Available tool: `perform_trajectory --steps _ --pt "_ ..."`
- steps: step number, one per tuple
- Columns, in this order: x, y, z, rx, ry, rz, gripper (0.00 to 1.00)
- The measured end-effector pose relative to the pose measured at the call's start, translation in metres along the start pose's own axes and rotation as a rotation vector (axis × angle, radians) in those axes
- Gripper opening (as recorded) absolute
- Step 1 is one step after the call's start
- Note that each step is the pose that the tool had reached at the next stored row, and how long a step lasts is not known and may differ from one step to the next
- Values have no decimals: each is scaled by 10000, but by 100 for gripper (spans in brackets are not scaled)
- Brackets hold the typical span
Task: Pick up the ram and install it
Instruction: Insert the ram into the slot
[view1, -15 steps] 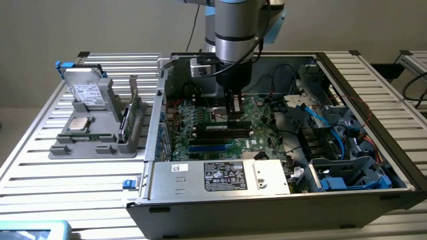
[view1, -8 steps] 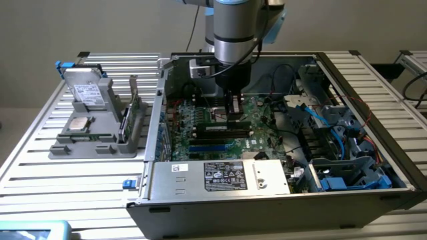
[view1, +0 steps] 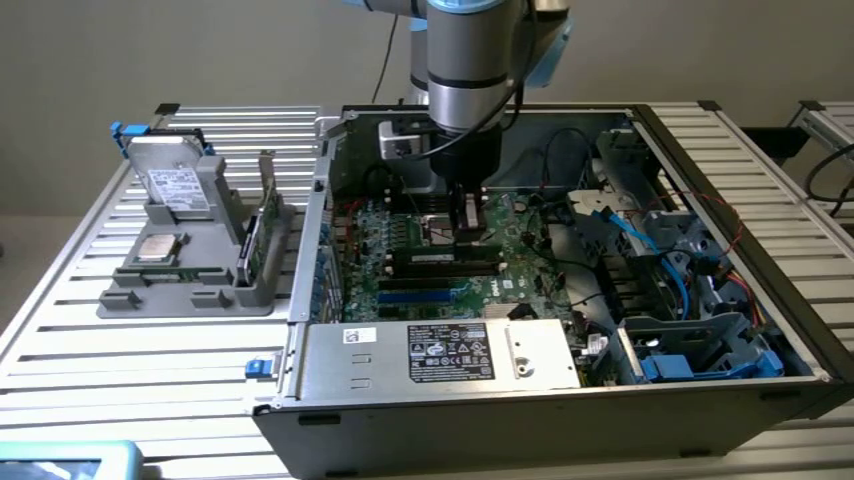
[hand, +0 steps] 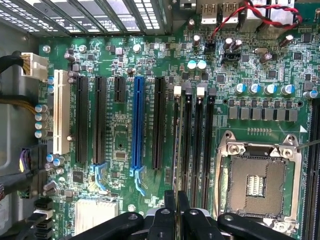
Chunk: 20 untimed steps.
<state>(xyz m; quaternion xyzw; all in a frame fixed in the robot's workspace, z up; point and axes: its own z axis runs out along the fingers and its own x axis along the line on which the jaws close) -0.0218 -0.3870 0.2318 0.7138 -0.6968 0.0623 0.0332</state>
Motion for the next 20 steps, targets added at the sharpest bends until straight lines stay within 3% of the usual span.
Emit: perform_trajectory --steps 20 --pt "-3 7 37 9 17 -46 13"
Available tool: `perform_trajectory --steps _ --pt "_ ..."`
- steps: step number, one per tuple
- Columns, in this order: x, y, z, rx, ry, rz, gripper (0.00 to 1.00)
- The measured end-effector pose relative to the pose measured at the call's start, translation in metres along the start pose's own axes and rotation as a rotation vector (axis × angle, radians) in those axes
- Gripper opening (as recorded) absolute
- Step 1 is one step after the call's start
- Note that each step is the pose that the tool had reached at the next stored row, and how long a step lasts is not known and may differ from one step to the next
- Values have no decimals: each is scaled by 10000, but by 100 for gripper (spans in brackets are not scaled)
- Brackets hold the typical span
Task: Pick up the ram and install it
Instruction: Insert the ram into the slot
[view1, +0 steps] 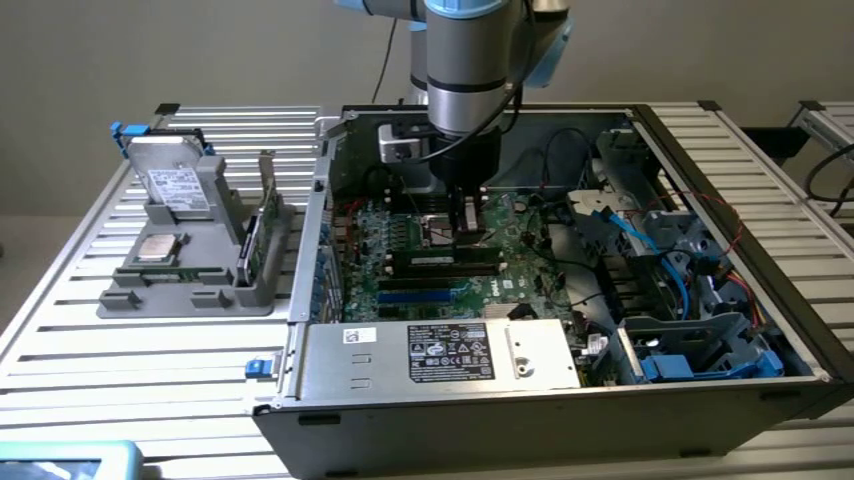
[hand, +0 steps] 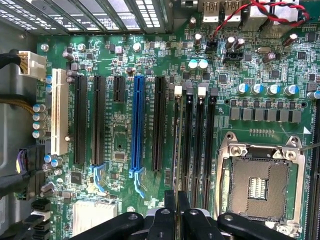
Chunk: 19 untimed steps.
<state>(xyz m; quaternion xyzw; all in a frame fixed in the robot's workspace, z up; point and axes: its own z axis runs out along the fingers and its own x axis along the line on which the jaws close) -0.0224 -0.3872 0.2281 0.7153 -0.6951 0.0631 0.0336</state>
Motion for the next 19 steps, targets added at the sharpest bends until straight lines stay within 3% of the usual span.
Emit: perform_trajectory --steps 6,19 --pt "-1 2 11 -1 35 -4 13" --pt "-22 13 35 29 47 -29 13"
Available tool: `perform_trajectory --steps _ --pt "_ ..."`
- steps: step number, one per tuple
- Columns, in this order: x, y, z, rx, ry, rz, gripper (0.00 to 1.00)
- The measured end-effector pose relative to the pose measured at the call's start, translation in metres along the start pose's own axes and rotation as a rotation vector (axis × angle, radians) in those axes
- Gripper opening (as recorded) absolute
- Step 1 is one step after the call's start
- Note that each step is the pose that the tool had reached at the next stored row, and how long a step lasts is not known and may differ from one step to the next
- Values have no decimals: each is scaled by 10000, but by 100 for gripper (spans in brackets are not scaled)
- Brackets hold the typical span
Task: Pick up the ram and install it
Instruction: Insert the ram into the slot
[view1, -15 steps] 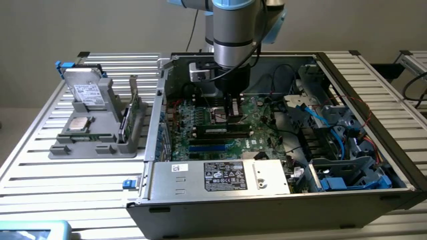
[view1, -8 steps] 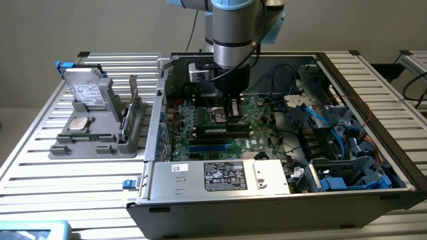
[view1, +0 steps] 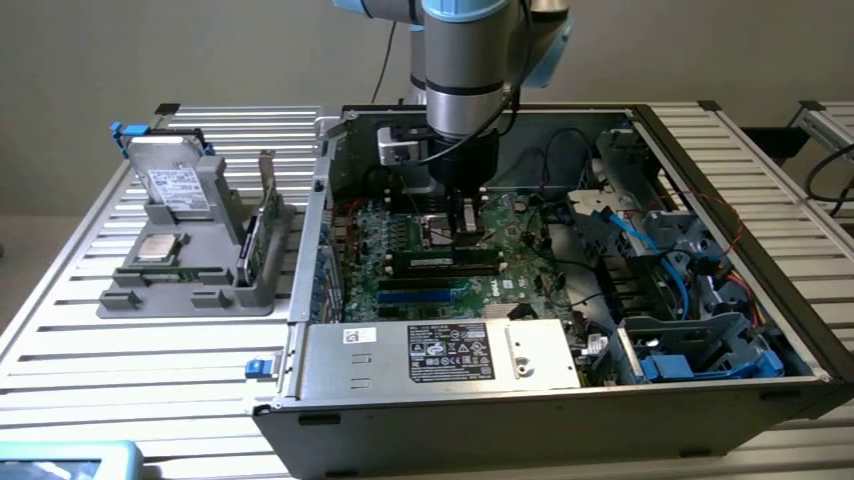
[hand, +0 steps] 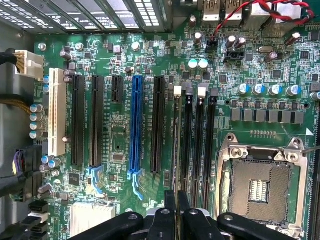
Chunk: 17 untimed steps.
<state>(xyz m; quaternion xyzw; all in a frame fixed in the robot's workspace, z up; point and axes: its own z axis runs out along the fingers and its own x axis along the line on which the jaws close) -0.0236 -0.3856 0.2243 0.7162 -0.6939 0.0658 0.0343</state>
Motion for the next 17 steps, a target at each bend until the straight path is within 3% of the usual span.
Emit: perform_trajectory --steps 5,12,17 --pt "-2 10 6 28 33 3 13" --pt "-4 18 23 121 82 4 13" --pt "-3 18 9 127 88 -1 15"
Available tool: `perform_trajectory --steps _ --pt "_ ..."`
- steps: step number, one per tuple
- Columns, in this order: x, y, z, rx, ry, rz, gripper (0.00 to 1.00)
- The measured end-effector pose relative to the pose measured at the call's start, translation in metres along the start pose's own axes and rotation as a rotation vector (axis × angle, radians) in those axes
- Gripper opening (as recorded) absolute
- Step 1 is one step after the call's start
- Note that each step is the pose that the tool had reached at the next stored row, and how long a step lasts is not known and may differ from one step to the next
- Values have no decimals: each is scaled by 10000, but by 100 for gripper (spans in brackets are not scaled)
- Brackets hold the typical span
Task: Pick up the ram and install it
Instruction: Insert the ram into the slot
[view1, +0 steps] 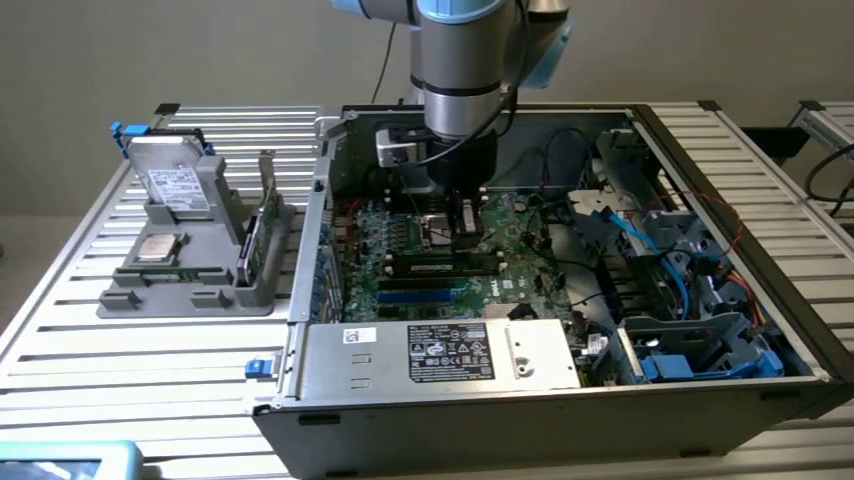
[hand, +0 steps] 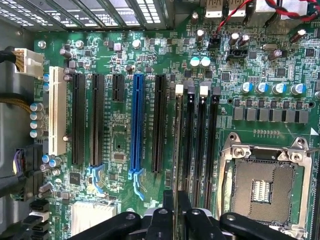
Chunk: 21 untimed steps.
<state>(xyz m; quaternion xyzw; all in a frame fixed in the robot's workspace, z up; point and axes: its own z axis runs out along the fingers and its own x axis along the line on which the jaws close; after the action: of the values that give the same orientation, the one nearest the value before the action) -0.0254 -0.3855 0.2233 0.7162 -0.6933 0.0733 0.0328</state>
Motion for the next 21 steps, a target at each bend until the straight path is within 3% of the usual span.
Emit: perform_trajectory --steps 1,6,12,17,21 --pt "1 0 -9 0 1 0 22" --pt "38 -77 -177 -49 1 -7 22" --pt "97 -223 -307 -356 -10 -53 22" --pt "124 -320 -327 -612 -20 -93 22" --pt "125 -320 -327 -614 -20 -92 22"
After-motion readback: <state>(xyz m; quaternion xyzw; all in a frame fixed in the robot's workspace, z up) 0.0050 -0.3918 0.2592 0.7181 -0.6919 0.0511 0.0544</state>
